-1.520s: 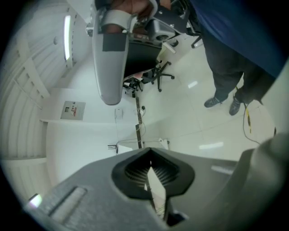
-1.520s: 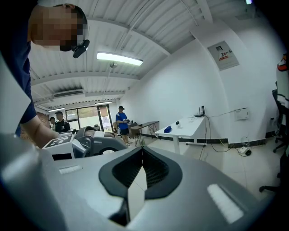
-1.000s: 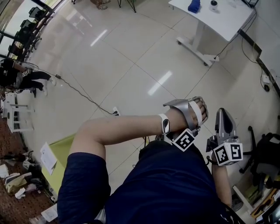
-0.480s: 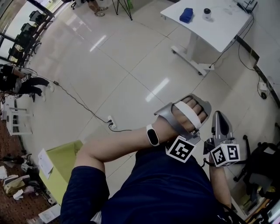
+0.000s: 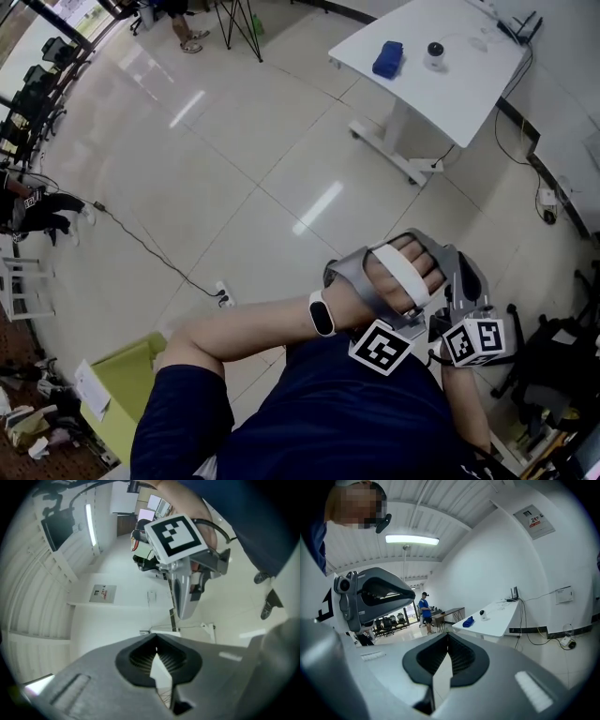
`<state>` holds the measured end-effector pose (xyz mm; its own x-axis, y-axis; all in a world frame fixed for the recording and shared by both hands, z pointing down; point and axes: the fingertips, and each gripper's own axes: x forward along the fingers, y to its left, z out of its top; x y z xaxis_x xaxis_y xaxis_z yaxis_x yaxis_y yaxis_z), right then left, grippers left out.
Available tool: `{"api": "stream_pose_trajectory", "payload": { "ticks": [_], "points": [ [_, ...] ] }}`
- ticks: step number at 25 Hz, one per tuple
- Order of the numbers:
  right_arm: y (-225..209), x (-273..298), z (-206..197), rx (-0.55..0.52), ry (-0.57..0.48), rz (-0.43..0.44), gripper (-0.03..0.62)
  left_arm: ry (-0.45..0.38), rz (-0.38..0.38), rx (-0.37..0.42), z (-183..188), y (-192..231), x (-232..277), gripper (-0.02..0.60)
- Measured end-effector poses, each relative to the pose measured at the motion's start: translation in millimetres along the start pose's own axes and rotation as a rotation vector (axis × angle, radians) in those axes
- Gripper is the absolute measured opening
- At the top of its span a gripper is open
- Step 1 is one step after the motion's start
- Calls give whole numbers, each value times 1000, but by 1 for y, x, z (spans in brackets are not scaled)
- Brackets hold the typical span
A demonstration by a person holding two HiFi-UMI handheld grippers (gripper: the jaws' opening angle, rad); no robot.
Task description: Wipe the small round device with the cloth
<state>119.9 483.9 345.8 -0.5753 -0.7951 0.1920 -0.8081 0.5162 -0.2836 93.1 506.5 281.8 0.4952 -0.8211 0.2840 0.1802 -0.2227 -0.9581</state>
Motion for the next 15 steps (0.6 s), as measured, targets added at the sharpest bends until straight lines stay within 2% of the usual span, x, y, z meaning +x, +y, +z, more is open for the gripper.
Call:
{"api": "stream_pose_trajectory", "payload": {
  "ticks": [4, 5, 7, 8, 9, 11, 12, 15],
  "points": [
    [3, 38, 14, -10, -7, -40, 12, -55, -27, -13, -35, -6, 21, 3],
    [4, 47, 17, -10, -9, -52, 11, -74, -46, -39, -44, -9, 27, 3],
    [9, 62, 21, -10, -10, -75, 11, -118, -115, -143, -64, -21, 40, 3],
    [11, 69, 23, -10, -8, -88, 12, -142, -170, -223, -73, -30, 47, 2],
    [12, 76, 23, -9, -5, -100, 12, -176, -251, -337, -79, -43, 53, 2],
    [13, 87, 24, -10, 3, -123, 12, -271, -445, -649, -80, -72, 59, 2],
    [13, 91, 24, -12, 6, -132, 12, -308, -516, -801, -82, -81, 61, 2],
    [13, 104, 24, -15, 21, -153, 12, -385, -644, -1205, -94, -93, 65, 2]
  ]
}}
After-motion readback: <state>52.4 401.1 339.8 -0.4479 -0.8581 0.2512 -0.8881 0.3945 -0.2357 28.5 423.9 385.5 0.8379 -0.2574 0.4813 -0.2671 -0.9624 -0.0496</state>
